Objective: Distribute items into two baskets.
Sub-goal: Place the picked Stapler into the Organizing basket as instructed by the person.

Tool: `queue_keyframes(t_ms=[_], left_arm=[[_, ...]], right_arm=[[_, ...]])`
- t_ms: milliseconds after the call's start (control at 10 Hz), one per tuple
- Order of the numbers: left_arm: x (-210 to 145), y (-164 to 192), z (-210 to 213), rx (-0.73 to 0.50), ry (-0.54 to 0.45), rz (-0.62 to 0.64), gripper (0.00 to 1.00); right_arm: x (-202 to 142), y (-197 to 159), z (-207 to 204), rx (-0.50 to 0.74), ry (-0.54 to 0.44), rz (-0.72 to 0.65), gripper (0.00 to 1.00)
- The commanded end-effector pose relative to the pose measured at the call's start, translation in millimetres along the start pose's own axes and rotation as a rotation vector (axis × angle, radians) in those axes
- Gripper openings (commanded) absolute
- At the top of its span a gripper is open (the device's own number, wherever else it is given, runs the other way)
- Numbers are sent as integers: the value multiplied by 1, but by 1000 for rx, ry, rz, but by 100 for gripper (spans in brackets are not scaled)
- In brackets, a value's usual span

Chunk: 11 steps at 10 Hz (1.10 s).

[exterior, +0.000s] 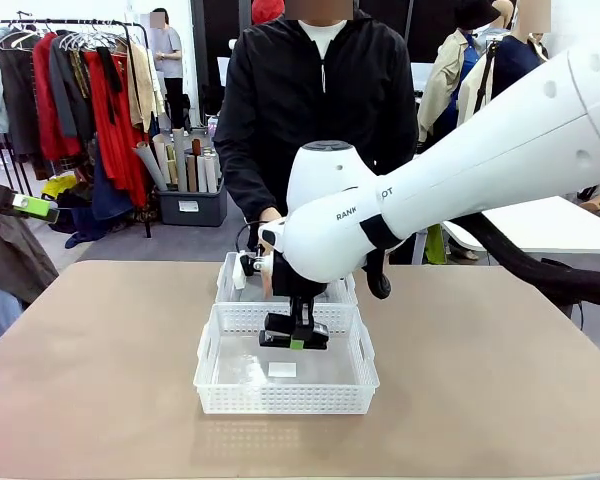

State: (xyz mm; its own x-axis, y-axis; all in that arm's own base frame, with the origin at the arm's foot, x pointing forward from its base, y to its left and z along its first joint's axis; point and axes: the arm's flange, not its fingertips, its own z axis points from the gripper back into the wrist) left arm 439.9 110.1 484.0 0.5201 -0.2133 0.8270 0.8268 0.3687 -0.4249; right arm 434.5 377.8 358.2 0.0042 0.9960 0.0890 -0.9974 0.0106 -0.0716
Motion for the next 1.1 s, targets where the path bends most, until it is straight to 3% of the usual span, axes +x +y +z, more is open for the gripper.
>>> queue_keyframes(t_ms=[0, 900, 1000], left_arm=[[1, -1, 1, 2, -2, 1, 100], [1, -1, 1, 2, -2, 1, 100], [1, -1, 1, 2, -2, 1, 100]], right_arm=[[8, -9, -6, 28, 0, 35, 0], [15, -9, -35, 136, 9, 65, 0], [14, -9, -35, 138, 5, 67, 17]])
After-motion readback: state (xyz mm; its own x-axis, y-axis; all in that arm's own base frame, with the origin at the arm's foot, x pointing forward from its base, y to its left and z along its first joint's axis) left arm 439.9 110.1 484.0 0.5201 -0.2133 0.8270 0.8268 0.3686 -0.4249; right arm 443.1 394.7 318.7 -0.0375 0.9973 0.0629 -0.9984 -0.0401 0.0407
